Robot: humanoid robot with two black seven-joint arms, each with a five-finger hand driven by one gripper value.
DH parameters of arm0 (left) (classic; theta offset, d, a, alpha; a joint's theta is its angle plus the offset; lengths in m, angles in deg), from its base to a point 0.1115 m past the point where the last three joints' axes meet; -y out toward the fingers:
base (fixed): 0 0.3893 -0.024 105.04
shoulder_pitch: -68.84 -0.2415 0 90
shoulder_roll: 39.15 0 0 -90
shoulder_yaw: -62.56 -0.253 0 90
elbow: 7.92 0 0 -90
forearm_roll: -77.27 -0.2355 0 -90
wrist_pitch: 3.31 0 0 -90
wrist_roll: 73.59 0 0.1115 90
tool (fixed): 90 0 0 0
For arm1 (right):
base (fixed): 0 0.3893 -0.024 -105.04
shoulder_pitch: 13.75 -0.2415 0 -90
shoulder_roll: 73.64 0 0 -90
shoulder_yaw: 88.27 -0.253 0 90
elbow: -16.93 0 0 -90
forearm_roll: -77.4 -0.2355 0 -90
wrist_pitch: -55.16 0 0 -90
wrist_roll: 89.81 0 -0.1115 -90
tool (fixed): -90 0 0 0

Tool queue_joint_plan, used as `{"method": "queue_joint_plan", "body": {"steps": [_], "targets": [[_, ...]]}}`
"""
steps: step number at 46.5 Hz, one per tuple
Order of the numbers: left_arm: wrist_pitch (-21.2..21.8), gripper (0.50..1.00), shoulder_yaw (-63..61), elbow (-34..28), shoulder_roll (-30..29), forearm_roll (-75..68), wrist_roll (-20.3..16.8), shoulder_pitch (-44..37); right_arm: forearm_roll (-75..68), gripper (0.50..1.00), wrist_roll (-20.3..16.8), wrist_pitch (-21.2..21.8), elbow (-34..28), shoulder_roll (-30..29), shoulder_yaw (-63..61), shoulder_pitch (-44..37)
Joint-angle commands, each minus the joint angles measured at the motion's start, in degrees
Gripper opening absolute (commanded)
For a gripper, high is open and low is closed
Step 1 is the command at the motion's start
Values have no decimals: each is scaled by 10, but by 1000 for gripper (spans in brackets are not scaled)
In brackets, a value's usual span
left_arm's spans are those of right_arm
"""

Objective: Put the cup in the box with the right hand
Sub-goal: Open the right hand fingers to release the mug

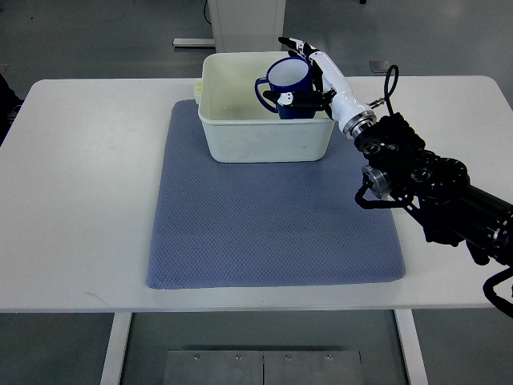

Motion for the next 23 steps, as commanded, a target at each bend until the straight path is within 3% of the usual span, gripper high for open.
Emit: {"method": "queue_joint_plan", "body": {"steps": [1,23], "targets": [[0,1000,0,0,0,0,0,0,0,979,0,0,0,0,0,0],[1,1000,0,0,0,0,0,0,0,995,0,1,-7,25,-20,-10]]}}
